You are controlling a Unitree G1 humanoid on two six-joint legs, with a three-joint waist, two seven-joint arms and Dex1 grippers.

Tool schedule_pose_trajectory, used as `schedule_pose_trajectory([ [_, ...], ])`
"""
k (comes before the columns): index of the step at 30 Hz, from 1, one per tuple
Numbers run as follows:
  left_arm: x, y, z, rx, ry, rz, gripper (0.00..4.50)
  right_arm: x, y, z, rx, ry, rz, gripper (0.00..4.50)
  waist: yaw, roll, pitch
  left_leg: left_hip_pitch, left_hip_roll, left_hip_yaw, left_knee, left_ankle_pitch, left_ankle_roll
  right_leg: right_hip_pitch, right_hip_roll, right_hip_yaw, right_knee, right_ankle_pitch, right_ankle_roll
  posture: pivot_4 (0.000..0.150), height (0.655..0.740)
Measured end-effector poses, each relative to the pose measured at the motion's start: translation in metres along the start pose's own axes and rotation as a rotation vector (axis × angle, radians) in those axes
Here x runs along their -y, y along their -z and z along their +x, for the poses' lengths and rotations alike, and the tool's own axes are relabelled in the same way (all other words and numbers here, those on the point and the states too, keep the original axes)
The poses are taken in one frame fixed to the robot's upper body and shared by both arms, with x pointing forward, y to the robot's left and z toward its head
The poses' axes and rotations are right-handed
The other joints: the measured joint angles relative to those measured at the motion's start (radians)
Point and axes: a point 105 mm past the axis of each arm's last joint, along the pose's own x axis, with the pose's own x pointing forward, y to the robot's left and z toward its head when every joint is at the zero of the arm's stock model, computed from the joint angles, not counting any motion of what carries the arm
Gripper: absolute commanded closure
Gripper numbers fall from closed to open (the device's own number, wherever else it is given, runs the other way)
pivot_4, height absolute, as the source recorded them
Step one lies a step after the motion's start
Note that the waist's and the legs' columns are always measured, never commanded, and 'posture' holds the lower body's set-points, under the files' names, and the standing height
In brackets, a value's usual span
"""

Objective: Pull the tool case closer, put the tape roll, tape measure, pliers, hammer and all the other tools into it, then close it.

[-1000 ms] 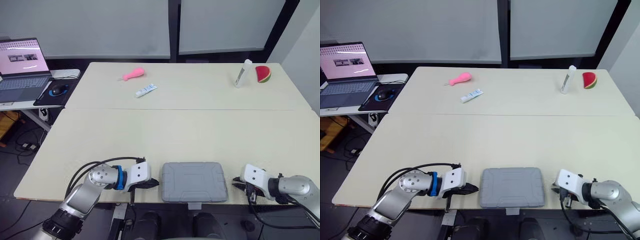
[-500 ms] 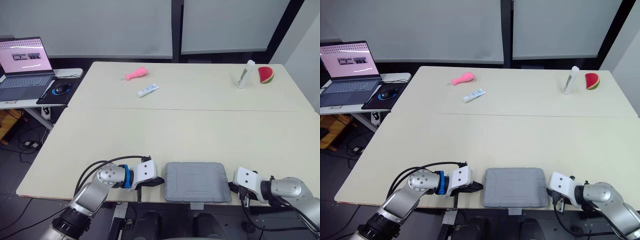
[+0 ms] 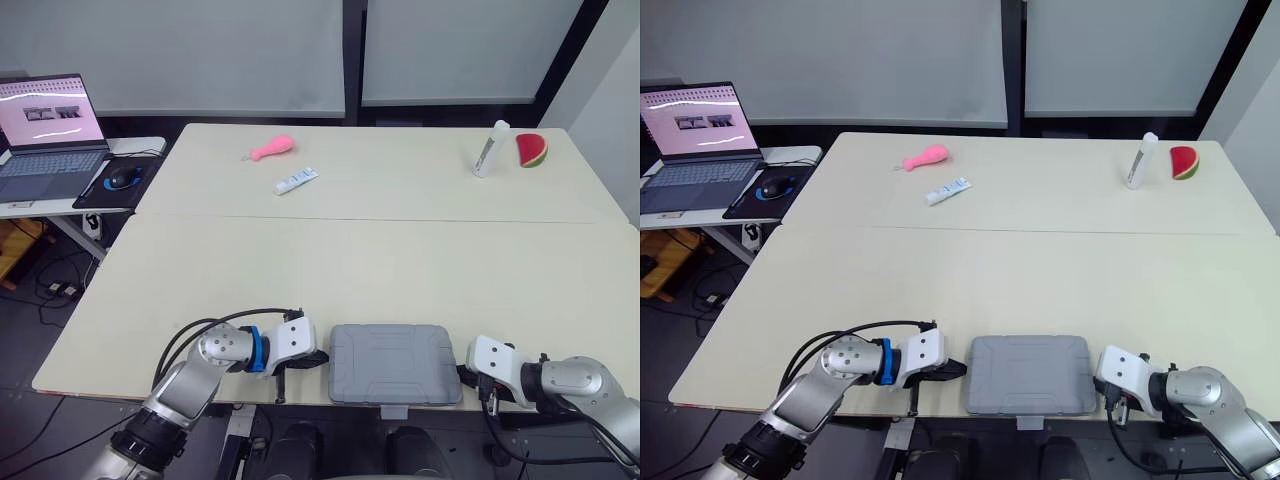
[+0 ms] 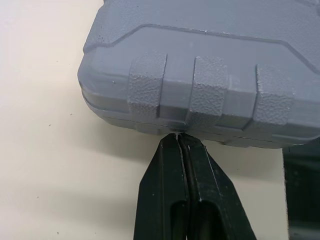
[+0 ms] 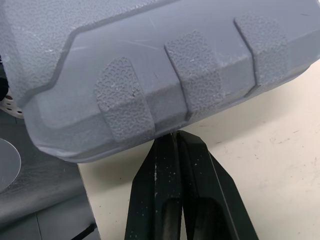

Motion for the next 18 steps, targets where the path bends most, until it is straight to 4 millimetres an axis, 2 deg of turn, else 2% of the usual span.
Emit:
schedule_pose_trajectory([
  [18, -0.0046, -0.0029, 0.0105, 0.007, -0.029, 0.002, 4.5, 0.0033, 0.0026, -0.0023, -0.007, 0.021, -0.001, 4.48, 0.001, 0.0, 0.0, 0.0, 0.0, 0.0, 0.0, 0.0, 0.0, 0.001, 0.0, 0.0, 0.0, 0.0, 0.0, 0.15, 0.74],
])
